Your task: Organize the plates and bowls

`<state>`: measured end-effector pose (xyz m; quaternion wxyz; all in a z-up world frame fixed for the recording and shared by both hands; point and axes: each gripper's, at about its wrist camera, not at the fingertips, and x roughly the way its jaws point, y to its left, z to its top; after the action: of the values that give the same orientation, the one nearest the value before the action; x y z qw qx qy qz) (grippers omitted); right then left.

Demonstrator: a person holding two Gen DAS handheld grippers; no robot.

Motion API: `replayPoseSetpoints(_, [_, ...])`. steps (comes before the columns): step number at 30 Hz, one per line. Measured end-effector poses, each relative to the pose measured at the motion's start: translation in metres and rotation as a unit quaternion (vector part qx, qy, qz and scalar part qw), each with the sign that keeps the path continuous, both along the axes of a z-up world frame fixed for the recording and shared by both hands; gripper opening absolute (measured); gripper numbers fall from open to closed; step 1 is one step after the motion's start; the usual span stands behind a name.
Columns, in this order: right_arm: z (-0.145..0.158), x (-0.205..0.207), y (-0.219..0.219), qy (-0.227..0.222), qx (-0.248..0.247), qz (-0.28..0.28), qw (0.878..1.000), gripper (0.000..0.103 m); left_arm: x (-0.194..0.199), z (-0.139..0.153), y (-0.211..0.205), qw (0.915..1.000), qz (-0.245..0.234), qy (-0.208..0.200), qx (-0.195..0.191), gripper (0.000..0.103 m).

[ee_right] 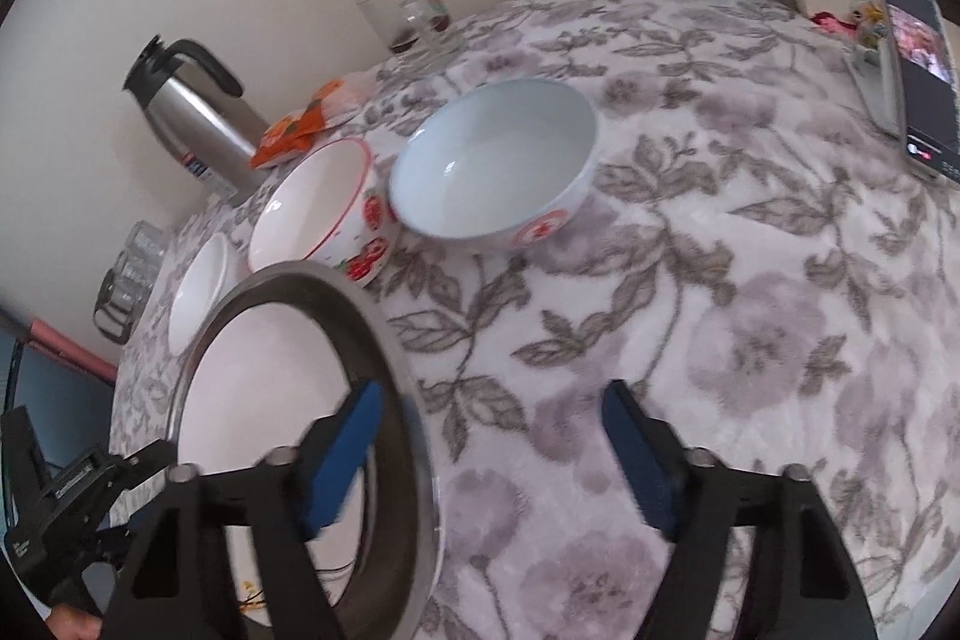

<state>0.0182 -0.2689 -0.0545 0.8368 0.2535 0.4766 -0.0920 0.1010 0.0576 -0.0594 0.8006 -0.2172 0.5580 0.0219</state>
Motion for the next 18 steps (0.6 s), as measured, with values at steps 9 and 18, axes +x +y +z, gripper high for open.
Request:
replayPoseSetpoints(9, [0.001, 0.003, 0.014, -0.007, 0.015, 0.043, 0.999, 0.023, 0.001, 0.000, -0.006, 0.9996, -0.020, -0.004, -0.017, 0.029])
replayPoseSetpoints(18, [0.006, 0.003, 0.021, -0.006, 0.012, 0.063, 0.998, 0.016, -0.003, 0.003, -0.009, 0.9993, -0.035, -0.006, -0.008, 0.019])
